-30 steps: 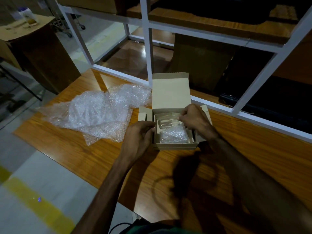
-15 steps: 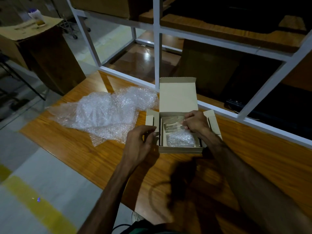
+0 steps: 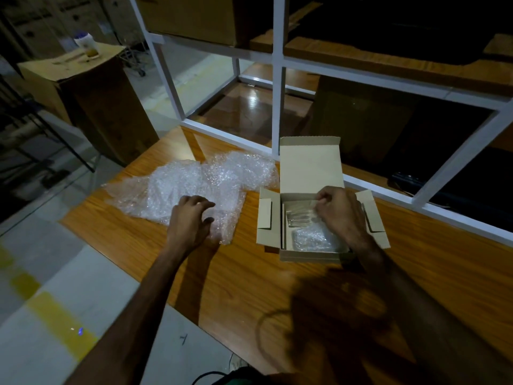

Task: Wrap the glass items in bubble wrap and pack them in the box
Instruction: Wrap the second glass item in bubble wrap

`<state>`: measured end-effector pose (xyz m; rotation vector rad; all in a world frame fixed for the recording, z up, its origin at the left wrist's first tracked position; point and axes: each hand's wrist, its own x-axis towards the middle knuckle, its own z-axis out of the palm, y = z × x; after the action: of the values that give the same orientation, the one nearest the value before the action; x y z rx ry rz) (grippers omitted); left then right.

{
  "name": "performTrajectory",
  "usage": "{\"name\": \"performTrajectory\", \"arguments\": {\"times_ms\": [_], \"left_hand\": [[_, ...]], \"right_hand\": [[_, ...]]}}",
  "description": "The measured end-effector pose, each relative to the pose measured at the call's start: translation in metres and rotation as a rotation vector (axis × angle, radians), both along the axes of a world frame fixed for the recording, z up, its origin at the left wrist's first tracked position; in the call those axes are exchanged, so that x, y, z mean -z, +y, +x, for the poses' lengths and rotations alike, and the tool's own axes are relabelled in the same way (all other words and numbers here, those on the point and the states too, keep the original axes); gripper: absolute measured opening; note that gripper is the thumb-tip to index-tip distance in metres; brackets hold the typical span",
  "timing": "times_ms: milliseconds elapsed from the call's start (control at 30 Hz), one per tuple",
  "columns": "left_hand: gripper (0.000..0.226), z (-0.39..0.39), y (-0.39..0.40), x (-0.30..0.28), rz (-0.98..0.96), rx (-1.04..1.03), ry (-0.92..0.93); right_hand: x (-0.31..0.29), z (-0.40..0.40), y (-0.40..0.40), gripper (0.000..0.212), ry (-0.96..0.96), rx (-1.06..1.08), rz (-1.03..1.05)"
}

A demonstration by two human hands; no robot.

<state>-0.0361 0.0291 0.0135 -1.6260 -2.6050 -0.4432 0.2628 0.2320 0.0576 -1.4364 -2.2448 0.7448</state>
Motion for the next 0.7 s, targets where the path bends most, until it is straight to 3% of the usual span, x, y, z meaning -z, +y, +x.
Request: {"name": "performTrajectory", "arguments": {"times_ms": [133,233,400,567,700], "left_hand": [[0.074,-0.041,-0.001,0.004,-0.27,-0.113,0.042],[0.064,-0.05,0.004,0.01,-0.331,-0.069,-0.011],[0.029,-0.051,0.006,0.02,-0.125,-0.056,-0.075],[0.017,-0.051,0.013,0.017,-0.069,-0.055,-0.027],[0.019,-0.047,0.017,0.005,0.131,-0.076,-0.106]], "right_hand": [[-0.018,-0.017,-0.035,0.014,0.236,-0.249,-0.007],[-0.024,-0.034,-0.053,0.013,0.31,-0.301,-0.051],[-0.024,-0.052,-0.066,0.01,0.333,-0.286,-0.06],[-0.025,-0.058,-0.067,0.01,0.339,-0.303,-0.059],[-0.024,-0.067,-0.067,0.012,0.336,-0.315,-0.053]]}}
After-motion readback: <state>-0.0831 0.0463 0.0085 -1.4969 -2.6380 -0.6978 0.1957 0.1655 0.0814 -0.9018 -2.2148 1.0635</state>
